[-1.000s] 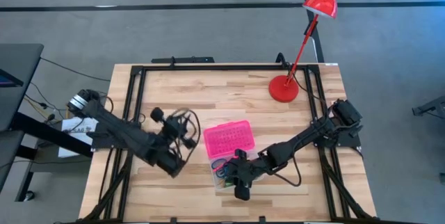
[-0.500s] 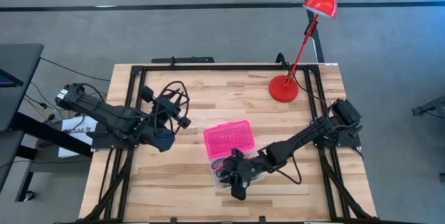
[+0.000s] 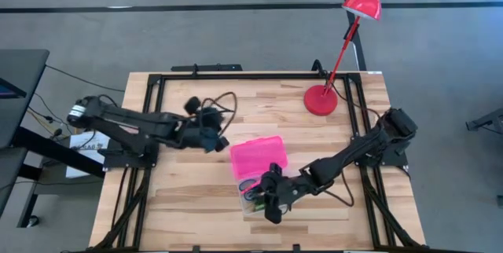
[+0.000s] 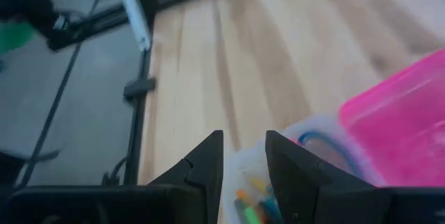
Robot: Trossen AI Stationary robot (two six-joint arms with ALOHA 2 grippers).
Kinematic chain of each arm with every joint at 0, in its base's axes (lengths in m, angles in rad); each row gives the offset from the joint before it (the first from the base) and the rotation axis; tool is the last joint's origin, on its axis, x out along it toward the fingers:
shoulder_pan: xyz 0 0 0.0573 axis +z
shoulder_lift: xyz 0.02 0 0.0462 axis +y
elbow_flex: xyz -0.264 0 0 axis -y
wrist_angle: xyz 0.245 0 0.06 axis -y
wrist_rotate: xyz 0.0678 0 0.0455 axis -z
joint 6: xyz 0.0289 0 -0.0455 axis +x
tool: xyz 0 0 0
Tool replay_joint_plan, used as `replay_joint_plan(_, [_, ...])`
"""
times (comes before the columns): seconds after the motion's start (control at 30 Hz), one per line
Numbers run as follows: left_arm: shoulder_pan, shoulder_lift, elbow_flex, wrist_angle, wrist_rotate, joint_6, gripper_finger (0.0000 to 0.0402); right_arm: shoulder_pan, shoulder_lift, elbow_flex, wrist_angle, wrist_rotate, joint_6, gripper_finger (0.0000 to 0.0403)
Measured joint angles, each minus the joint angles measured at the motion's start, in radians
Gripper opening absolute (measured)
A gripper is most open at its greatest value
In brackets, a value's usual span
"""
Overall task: Pick & place school supplies into a supply box
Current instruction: Close the pink supply box
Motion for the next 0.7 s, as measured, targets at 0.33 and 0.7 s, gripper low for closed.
replay_joint_plan(0.33, [0.015,0.086,0.0,0.131,0.283,0.322,0.0059,0.074,-0.012,0.0,-0.005,0.161,0.085,0.0101])
replay_joint_plan(0.7, [0.178,0.107,0.0,0.246,0.658,0.604,0.0059,0.191,0.099,-0.018,-0.077,0.34,0.359,0.0101])
